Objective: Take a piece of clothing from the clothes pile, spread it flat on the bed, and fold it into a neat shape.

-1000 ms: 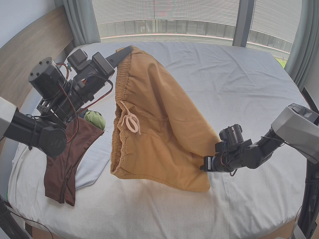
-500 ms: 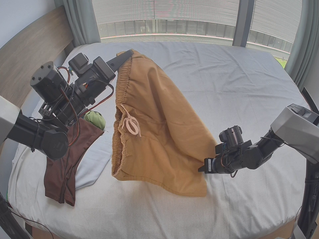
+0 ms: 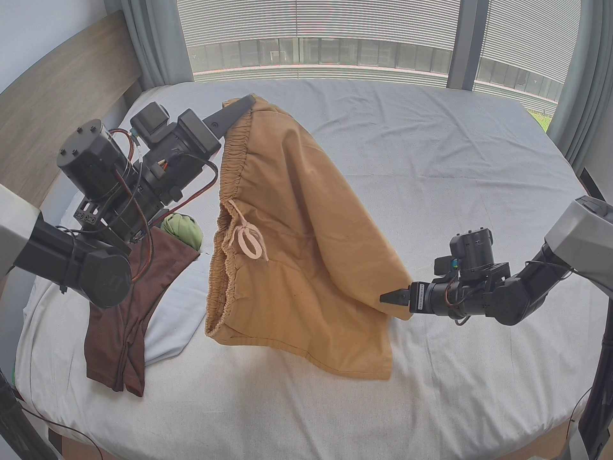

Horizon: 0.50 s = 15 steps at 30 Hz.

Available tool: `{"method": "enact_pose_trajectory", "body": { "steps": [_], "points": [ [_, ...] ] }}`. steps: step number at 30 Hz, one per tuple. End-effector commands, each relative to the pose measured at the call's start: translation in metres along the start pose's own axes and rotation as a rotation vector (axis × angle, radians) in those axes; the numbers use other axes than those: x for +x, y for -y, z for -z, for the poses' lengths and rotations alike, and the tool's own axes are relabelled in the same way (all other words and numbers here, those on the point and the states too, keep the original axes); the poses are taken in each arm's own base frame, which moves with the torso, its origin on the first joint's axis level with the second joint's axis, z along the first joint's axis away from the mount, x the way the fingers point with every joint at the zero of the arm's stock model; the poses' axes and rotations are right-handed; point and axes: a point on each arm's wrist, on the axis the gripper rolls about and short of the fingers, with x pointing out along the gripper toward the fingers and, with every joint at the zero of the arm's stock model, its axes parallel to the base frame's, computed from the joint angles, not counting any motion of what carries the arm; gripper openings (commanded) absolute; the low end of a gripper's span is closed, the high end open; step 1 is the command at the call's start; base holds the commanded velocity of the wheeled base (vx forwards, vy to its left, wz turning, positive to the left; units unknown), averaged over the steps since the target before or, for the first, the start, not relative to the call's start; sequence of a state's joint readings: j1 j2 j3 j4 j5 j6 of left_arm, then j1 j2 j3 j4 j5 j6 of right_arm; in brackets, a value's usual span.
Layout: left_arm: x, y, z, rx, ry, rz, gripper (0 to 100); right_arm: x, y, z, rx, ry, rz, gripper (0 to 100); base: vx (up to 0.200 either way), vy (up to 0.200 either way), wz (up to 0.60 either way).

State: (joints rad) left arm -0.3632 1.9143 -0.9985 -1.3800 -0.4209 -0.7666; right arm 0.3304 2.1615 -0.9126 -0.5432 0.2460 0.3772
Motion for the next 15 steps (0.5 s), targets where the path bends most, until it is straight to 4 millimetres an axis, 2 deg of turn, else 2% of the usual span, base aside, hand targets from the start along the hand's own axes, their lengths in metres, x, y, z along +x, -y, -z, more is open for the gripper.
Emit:
{"method": "enact_pose_trajectory", "body": {
  "steps": [1,6,13,15],
  "points": [
    [-0.001,-0.004,0.003,-0.003,-0.004,-0.008,0,-0.012,0.009,-0.007,0.017,0.042,-0.033,100,0.000,0.000,0.00],
    [-0.003,-0.007,0.002,0.001,-0.003,-0.020,0,-0.011,0.012,-0.012,0.071,0.063,-0.104,100,0.000,0.000,0.00],
    [-0.006,-0.008,0.003,0.005,0.002,-0.020,0,-0.013,0.013,-0.025,0.273,0.101,-0.229,100,0.000,0.000,0.00],
    [-0.006,-0.007,0.003,0.008,0.006,-0.014,0,-0.008,0.020,-0.027,0.328,0.115,-0.232,100,0.000,0.000,0.00]
  ]
}}
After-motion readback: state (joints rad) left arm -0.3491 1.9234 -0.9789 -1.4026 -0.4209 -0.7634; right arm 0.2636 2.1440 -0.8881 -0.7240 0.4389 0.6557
